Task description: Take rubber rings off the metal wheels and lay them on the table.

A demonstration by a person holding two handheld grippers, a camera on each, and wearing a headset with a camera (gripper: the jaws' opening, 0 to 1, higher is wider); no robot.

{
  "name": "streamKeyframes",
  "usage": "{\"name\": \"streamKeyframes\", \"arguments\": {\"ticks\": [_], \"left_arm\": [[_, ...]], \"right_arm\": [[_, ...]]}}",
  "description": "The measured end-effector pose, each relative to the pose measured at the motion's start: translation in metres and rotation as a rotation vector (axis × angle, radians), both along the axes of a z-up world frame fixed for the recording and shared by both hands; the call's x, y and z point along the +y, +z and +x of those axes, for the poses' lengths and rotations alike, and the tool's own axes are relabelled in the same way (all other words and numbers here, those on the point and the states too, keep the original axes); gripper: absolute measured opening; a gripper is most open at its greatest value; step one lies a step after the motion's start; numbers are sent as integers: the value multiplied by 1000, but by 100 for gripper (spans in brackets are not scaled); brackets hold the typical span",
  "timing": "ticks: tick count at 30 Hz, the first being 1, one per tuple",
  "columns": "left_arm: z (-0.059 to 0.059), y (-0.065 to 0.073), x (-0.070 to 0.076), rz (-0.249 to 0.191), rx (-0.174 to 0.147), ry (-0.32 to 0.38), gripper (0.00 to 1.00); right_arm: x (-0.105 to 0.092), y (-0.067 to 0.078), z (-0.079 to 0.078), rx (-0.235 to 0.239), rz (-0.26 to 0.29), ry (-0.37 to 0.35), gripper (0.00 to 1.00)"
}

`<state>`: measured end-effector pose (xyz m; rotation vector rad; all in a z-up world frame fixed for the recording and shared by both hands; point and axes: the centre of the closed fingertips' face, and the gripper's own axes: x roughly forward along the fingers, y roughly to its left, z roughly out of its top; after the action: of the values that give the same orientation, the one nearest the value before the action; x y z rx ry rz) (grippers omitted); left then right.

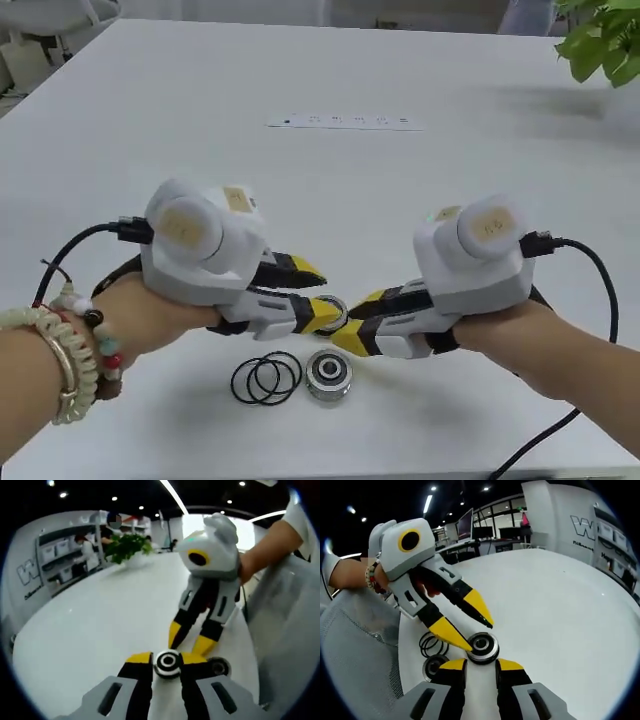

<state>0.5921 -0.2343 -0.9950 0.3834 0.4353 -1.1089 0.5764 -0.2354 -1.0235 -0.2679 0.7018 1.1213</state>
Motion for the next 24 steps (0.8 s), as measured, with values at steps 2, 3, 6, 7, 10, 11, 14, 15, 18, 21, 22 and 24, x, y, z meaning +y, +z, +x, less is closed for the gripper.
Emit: {"name": "streamKeyframes", "arguments": {"ticks": [2,3,6,7,10,11,14,15,18,21,22,24], "left_arm": [[-2,-5,0,12,15,-2,21],[-2,-8,1,19,15,-1,21],[-1,-7,2,-3,44,23,19],[0,-9,3,-6,69,46,17],[-4,-10,2,-10,80,41,14],[-5,-10,3,0,57,34,14],[-4,-9,3,-6,59,43,14],[-4,-9,3,-11,62,45,14],[-4,-9,3,-14,54,45,14],[-4,-9,3,-2,40,36,14],[-4,-9,3,-2,41,38,14],[-4,-9,3,-2,41,40,14]], "right_arm": [[0,-1,1,-8,-7,1,20],[0,-1,1,-13,-8,0,20],[1,0,1,-18,-6,1,20],[1,0,1,-20,-6,2,19],[1,0,2,-28,-9,2,19],[1,0,2,-28,-10,5,19],[1,0,2,-34,-11,10,18],[1,0,2,-36,-13,13,18],[1,1,1,-46,-22,24,16],[0,2,1,-61,-36,41,12],[0,2,1,-59,-34,39,12],[0,1,1,-57,-37,39,11]]}}
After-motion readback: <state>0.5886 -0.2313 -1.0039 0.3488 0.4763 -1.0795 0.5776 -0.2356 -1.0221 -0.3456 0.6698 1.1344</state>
